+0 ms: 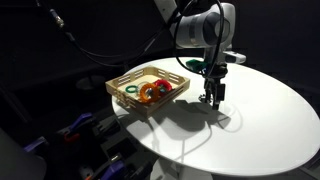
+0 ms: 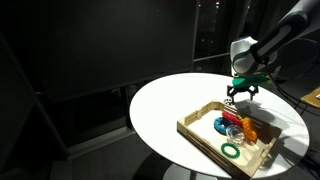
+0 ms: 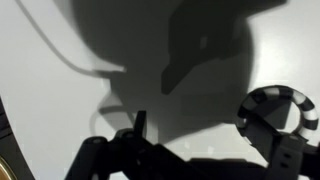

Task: Move the striped ring forwards then put it in the box

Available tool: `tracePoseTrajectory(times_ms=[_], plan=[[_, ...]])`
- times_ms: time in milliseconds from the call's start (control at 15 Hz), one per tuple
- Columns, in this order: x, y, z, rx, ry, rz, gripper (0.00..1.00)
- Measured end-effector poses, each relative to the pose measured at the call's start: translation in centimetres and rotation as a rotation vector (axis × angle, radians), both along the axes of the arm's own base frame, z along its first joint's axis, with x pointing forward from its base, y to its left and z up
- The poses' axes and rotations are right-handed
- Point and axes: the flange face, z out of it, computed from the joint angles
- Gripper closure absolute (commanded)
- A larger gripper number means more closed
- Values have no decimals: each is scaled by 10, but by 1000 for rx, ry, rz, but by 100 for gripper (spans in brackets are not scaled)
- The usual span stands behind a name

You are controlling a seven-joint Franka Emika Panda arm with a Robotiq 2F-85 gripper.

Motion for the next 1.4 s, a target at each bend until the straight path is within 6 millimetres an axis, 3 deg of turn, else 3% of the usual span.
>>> tracePoseTrajectory(times_ms=[733,1400], plan=[[-55,-17,2,2,69,-26,0],[-57,-11,34,76,-57,44,0]])
